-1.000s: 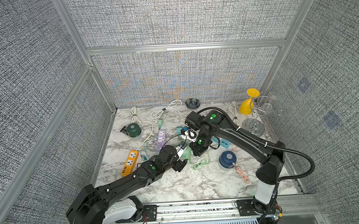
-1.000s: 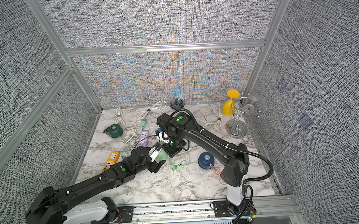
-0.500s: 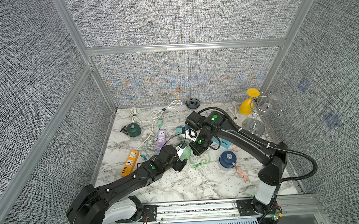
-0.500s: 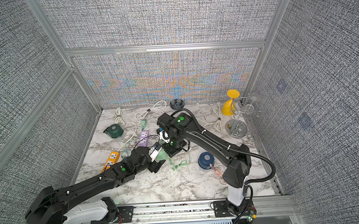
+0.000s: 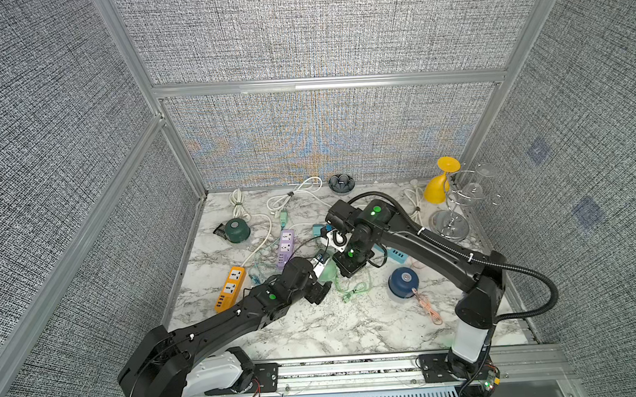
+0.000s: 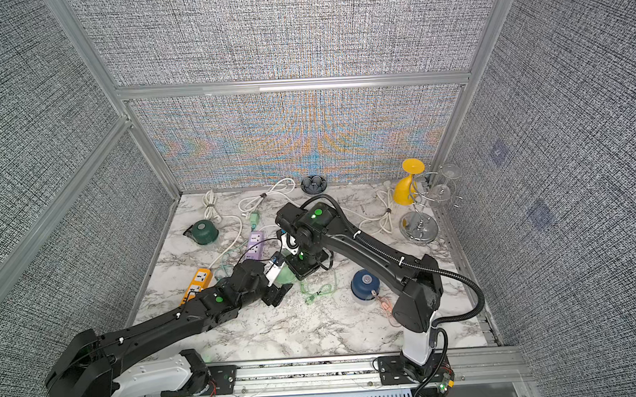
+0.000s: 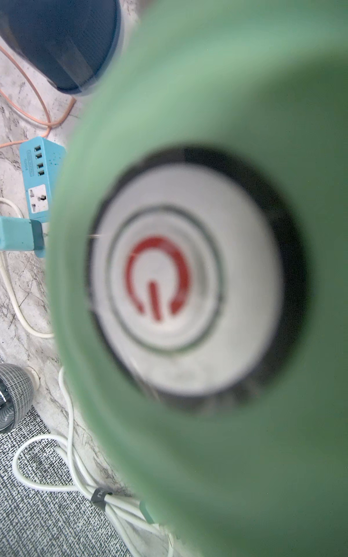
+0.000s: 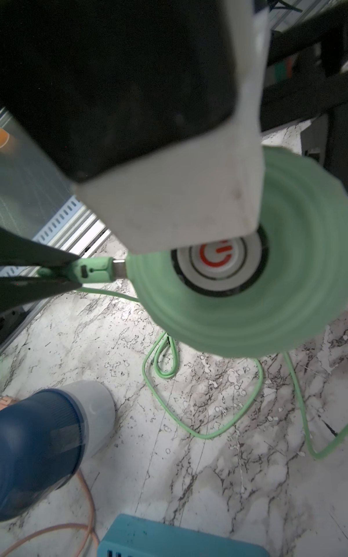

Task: Charge the cordless meat grinders
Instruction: Insert the charging cable into the cordless meat grinder.

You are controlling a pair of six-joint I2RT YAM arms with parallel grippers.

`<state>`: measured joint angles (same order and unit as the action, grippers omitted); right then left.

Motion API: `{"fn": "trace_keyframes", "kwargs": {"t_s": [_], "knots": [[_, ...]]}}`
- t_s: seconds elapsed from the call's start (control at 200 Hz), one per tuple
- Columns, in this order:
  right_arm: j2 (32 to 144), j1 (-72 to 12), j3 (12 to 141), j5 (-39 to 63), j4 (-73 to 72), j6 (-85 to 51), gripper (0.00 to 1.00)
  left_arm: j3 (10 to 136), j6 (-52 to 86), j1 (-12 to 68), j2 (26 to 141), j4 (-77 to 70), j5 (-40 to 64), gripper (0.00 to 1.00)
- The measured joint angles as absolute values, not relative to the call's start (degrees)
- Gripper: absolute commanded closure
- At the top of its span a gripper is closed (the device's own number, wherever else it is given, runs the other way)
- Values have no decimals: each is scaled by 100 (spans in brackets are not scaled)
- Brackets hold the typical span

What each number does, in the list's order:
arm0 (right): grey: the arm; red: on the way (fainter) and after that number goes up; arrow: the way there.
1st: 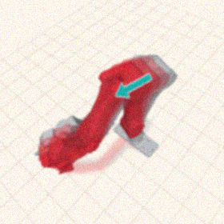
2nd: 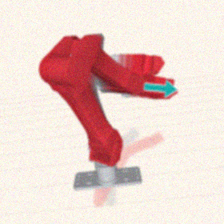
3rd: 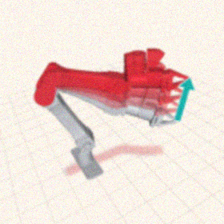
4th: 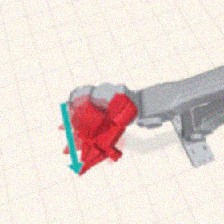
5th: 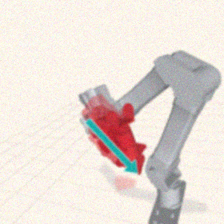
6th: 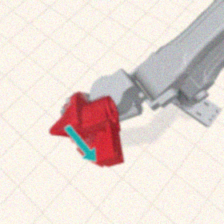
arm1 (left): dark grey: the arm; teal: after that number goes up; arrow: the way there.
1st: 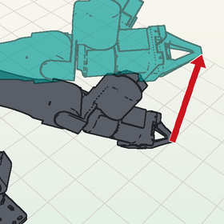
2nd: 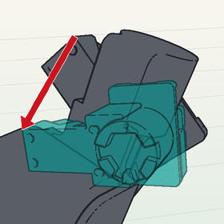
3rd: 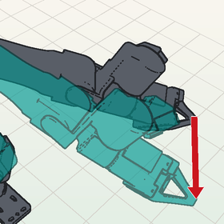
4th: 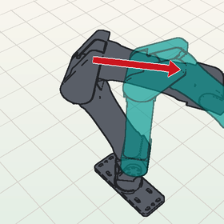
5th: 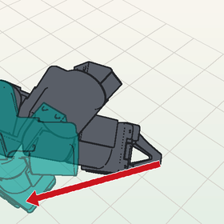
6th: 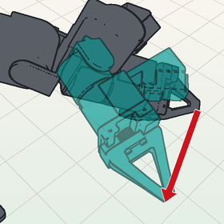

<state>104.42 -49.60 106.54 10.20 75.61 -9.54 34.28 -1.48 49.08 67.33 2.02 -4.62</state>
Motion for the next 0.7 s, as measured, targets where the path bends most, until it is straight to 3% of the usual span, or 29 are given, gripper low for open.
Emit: {"fn": "trace_keyframes", "kwargs": {"t_s": [0.7], "knots": [[10768,-4910,11336,1166,8145,-611,100,3610,-154,5022,6873,274,-670,35]]}}
